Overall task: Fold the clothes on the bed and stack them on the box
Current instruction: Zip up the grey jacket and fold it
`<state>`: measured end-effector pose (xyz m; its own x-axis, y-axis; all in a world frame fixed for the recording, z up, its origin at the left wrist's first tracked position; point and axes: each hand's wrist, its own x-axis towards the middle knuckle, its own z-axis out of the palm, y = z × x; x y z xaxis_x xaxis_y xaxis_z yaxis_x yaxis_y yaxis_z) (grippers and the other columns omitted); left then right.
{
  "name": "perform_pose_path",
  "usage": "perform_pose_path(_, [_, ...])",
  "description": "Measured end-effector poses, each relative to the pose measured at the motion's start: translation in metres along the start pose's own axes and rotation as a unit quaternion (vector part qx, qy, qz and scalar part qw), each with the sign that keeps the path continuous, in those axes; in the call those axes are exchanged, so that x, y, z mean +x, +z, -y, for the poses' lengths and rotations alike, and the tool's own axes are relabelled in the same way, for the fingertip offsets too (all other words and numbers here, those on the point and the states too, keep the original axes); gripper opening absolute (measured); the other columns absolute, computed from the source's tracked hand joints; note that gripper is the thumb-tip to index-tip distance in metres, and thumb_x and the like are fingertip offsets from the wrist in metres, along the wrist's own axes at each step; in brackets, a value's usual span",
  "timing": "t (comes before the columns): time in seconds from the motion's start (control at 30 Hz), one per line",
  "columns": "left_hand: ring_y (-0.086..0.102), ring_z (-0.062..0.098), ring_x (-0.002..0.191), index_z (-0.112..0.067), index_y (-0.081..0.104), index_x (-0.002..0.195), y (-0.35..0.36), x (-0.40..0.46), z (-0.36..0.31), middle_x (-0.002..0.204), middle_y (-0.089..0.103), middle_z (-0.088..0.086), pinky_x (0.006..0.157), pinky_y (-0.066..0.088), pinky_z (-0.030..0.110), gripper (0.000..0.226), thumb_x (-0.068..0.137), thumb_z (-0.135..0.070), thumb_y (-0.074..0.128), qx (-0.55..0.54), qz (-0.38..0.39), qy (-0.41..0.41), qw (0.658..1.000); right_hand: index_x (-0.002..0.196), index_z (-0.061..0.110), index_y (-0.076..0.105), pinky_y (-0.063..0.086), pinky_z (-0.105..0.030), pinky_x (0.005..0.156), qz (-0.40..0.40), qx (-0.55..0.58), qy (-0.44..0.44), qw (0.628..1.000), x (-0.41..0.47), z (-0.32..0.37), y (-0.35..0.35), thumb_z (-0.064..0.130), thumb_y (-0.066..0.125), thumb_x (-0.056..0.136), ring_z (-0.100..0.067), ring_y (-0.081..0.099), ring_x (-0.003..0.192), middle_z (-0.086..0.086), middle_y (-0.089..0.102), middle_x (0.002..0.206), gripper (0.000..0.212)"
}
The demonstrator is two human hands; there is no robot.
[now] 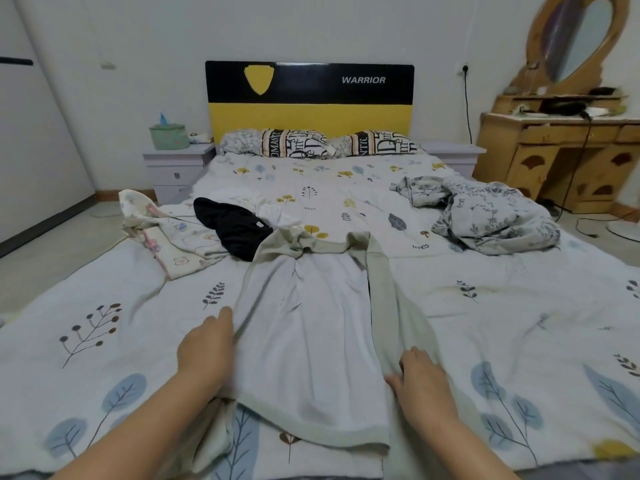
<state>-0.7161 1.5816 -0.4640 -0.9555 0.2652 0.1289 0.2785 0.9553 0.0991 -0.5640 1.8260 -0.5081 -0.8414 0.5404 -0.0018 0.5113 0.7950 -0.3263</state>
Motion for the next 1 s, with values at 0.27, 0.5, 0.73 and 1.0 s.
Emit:
perform_pose_path(0.27, [0.056,0.016,0.098,-0.020,0.058,0.113,-0.020,-0.033,-0.099,0.110,0.057,0.000,0.080,0.040,0.024,0.024,0.091,-0.013,0.050,-0.260,0.020,0.173,0.950,0.061,0.010,0.036,0.024,-0.030,0.052,-0.112,0.317,0.081,0.938,-0.002,-0.028,-0.034,0.013,0.053,0.092,-0.016,0.032,0.056,-0.002,0.035,0.056,0.035])
perform_pose_path(0.5, [0.053,0.022,0.109,-0.019,0.053,0.126,0.026,-0.069,-0.169,0.123,0.050,0.004,0.091,0.039,0.026,0.034,0.093,-0.014,0.046,-0.228,0.128,0.273,0.926,0.076,-0.014,0.058,0.029,-0.035,0.062,-0.216,0.329,0.211,0.895,0.010,-0.082,-0.060,0.005,0.046,0.091,-0.027,0.048,0.071,-0.023,0.055,0.072,0.027])
perform_pose_path(0.73, [0.049,0.021,0.107,-0.023,0.042,0.118,0.053,-0.077,-0.168,0.115,0.051,-0.004,0.091,0.040,0.032,0.046,0.078,-0.039,0.058,-0.220,0.125,0.250,0.935,0.118,0.009,0.055,0.038,-0.036,0.091,-0.225,0.191,0.149,0.944,0.011,-0.081,-0.070,0.001,0.051,0.084,-0.035,0.047,0.114,-0.016,0.053,0.115,0.035])
perform_pose_path(1.0, [0.038,0.015,0.097,-0.025,0.046,0.098,0.062,-0.083,-0.153,0.098,0.034,-0.007,0.085,0.029,0.027,0.026,0.078,-0.040,0.053,-0.148,0.068,0.251,0.954,0.088,0.023,0.037,0.036,-0.031,0.078,0.087,-0.095,-0.018,0.991,-0.037,-0.026,-0.020,0.026,0.048,0.089,-0.025,0.046,0.112,-0.004,0.047,0.115,0.011])
